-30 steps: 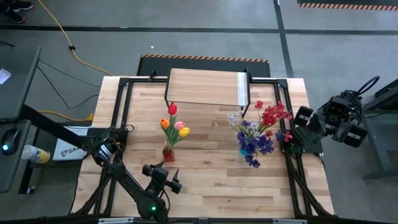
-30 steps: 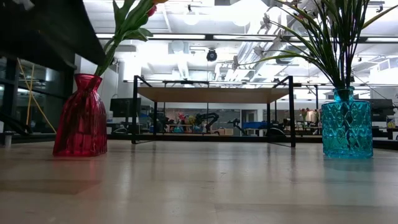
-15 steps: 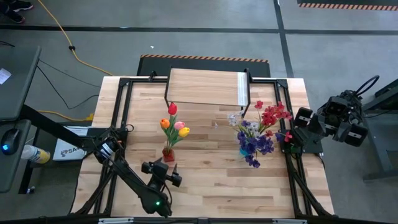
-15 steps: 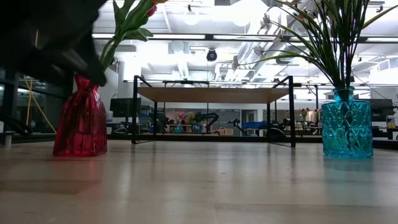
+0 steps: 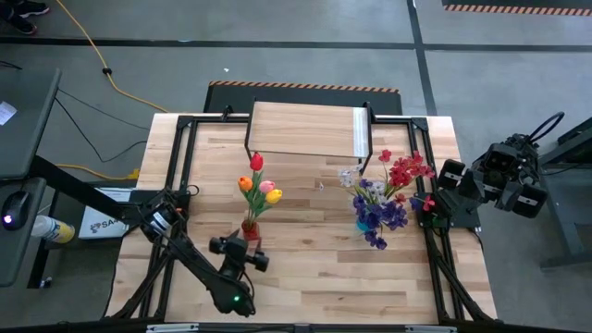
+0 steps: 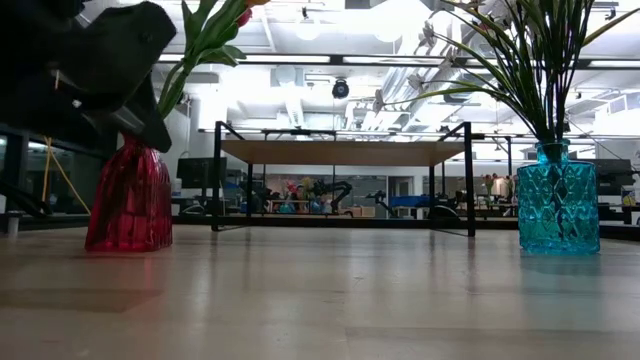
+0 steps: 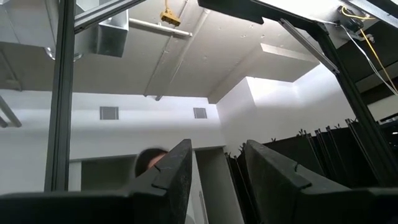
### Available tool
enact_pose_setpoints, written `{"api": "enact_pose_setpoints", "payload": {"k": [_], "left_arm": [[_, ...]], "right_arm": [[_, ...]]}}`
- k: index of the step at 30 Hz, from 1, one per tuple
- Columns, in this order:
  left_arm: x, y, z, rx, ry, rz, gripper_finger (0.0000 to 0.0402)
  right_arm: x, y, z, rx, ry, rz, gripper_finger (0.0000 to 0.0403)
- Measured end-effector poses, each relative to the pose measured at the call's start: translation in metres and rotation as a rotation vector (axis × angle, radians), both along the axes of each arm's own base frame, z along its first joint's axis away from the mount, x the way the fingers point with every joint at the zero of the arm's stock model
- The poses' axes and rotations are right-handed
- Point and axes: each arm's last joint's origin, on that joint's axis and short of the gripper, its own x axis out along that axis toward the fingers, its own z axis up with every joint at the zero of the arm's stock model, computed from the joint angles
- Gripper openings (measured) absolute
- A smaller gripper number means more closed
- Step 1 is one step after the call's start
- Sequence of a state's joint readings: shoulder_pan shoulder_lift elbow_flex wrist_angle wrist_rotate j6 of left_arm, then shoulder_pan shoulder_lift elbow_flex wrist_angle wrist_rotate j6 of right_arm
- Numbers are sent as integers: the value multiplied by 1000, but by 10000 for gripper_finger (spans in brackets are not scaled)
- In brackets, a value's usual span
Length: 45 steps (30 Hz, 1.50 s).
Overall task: Pick and place flowers into a vace then onto a shelf
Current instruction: Put the red vase with flowers on the shelf
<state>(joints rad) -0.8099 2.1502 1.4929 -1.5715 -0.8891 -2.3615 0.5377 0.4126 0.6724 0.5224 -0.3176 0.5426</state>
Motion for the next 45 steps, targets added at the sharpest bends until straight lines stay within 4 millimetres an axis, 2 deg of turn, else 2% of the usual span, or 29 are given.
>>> {"api": "enact_pose_setpoints", "payload": {"k": [7,21,45], "left_arm": [[4,4,0,21,-13,-5,392],[11,34,-13,93,20,47,392],[14,34,-14,116,84,-13,392]], "right_arm": [[0,0,0,9,6,-12,142],[1,0,0,9,13,-15,142],[2,1,-2,-31,10,-13,142]]}}
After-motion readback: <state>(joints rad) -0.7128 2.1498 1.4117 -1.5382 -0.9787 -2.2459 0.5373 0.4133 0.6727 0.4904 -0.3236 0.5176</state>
